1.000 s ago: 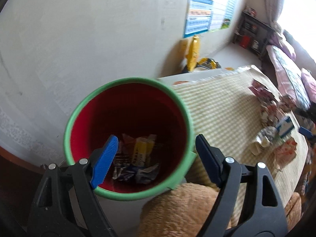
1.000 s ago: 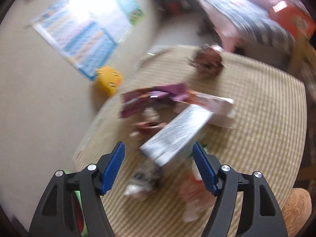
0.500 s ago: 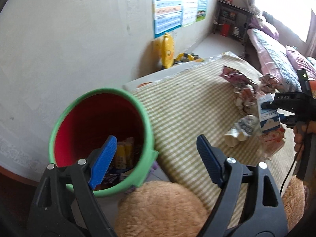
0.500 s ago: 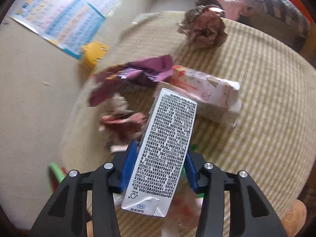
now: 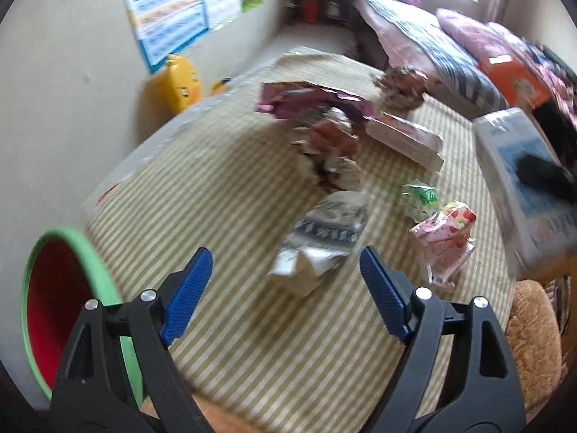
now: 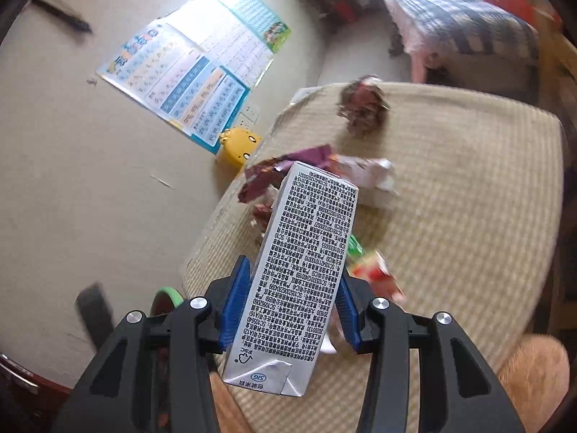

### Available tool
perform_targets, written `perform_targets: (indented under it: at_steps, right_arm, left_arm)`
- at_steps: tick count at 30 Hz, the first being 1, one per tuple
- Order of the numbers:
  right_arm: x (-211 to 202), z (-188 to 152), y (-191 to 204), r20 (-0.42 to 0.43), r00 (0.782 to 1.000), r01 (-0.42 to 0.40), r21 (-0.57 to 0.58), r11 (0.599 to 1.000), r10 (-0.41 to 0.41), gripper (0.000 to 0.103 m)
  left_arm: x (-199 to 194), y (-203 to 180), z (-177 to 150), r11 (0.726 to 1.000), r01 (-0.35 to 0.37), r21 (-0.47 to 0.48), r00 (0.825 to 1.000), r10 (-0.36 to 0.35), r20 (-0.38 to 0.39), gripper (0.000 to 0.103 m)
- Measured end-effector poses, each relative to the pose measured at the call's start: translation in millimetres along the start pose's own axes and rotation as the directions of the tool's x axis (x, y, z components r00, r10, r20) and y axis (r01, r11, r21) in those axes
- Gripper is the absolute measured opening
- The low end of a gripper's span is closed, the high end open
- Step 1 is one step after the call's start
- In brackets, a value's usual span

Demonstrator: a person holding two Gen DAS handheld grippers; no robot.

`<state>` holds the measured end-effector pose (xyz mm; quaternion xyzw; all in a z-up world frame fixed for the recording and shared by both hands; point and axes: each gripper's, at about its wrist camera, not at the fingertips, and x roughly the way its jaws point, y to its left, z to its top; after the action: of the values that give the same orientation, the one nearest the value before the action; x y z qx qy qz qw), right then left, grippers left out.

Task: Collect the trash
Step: 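Grasp the white drink carton with the right tool while the left tool grasps a silver wrapper, then carry both items over the red bin and open both tools to drop them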

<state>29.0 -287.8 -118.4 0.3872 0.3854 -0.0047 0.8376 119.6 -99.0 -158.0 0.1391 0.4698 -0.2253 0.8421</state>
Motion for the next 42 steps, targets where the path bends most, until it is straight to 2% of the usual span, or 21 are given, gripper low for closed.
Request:
perform_targets:
  at_steps: [4,13,15,17,21,27,33,42]
  right_arm:
    - [4,-3,-7,-0.012,1.0,-0.006,0.035,0.999,0.007,0.044]
    - [-4,-3,-11,0.002,1.0,-0.03,0.031,0.999,0.03,0.044]
    - [-4,-3,-9,0.002,0.999,-0.034,0.029,0.999,0.034,0.044]
    - [-4,-5,-5,0.002,0.999,-0.033,0.016,0.999,0.033,0.044]
    - [-5,-8,7,0.014,1.0,-0.027,-0.022,0.999,0.027,0.044]
    - [-6,-14,31,0.032,0.999,-0.024,-0.089,0.996,0.027,0.044]
    - [-5,-23,56,0.04,0.998,-0.031,-0.148,0.988,0.038,0.044]
    - [-5,-34,84,0.043,0.998,-0.034,-0.219,0.975,0.044,0.044]
  left_arm:
    - [29,-10,12,0.999,0.045,0.013,0.997,-0.044,-0.061,0.082]
    - [66,-14,12,0.999,0.038,-0.027,0.983,-0.043,-0.181,0.081]
    - [69,-11,7,0.999,0.028,-0.046,0.98,-0.036,-0.194,0.058]
    - [63,-7,3,0.998,0.003,-0.063,0.983,-0.014,-0.181,0.055]
    - [40,6,-5,0.989,0.009,-0.145,0.99,-0.029,-0.138,0.052]
    - [-31,14,-12,0.98,0.014,-0.199,1.0,-0.013,0.008,0.051]
    - [-87,21,-22,0.973,-0.036,-0.229,0.993,0.06,0.099,0.052]
    - [-118,43,-30,0.961,-0.079,-0.264,0.982,0.12,0.144,0.052]
